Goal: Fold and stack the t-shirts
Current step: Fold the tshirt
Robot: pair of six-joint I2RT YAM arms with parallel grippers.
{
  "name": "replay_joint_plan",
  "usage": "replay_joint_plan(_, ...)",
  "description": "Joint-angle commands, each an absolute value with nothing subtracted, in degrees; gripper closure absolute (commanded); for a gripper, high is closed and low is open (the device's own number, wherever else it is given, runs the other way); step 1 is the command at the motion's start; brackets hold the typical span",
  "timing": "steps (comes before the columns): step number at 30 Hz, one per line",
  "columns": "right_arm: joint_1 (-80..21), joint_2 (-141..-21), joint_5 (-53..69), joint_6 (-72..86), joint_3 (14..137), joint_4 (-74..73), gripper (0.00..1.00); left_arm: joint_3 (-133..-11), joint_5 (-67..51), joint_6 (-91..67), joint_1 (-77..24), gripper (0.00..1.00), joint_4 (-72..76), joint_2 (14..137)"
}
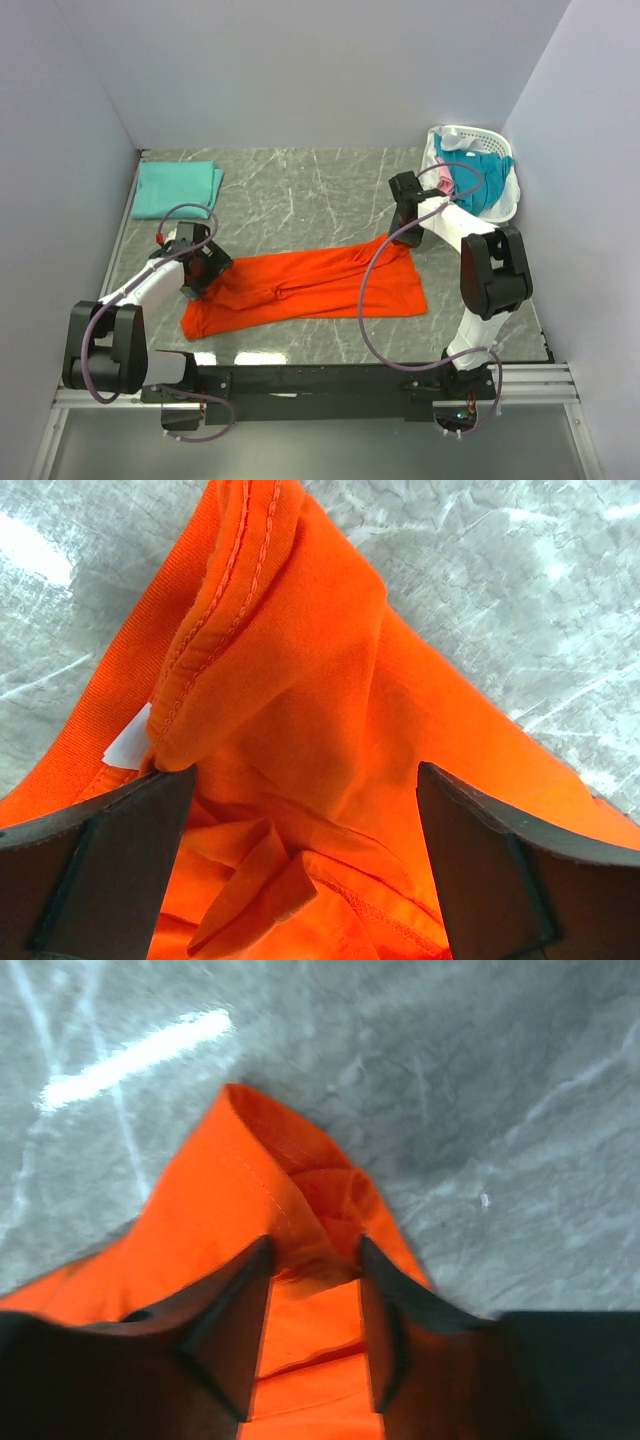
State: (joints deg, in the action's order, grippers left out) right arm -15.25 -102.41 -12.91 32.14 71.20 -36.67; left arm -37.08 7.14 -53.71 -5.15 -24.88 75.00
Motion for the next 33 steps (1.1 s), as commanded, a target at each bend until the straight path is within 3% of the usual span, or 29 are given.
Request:
replay_joint_plan(1, -14.59, -102.13, -14.85, 32.52, 70.49, -36.83, 0.56, -38.06, 9.23, -53.26, -4.75, 0.01, -25.75, 76.55)
replay_joint_plan(5, -14.41, -101.96, -14.41, 32.43, 69.79, -36.56, 0.65, -38.23, 9.49, -53.26, -4.75, 0.01, -26.01, 76.82)
replay_joint_plan(6, -14.50, -101.61, -14.41, 32.26, 69.52, -36.39, 0.77, -38.23, 9.49, -53.35, -4.75, 0.00, -26.10, 76.64)
replay_joint_plan(7, -14.33, -101.25, -14.41, 32.17, 69.26, -36.30, 0.84, -38.23, 9.41, -53.35, -4.66, 0.01, -26.10, 76.55)
replay_joint_plan(8, -14.50, -100.38, -14.85, 32.17, 68.74, -36.21, 1.00, -38.23, 9.58, -53.35, -4.66, 0.01, -26.19, 76.38)
replay_joint_plan(22, -13.27, -91.50, -12.93, 29.88, 61.44, -35.60, 0.99, -38.41, 10.37, -53.17, -4.13, 0.01, -27.42, 75.76)
replay_joint_plan(26, -13.19, -90.35, -12.83, 29.97, 59.51, -34.63, 0.89, -38.32, 10.28, -53.17, -3.96, 0.01, -27.60, 75.59)
replay_joint_plan(31, -12.75, -91.23, -15.11, 30.67, 58.80, -35.59, 0.84, -38.50, 10.02, -53.26, -3.96, 0.01, -27.77, 75.41)
replay_joint_plan(33, -12.57, -91.67, -15.99, 30.76, 59.06, -36.47, 0.76, -38.76, 9.41, -53.61, -3.96, 0.01, -27.86, 75.32)
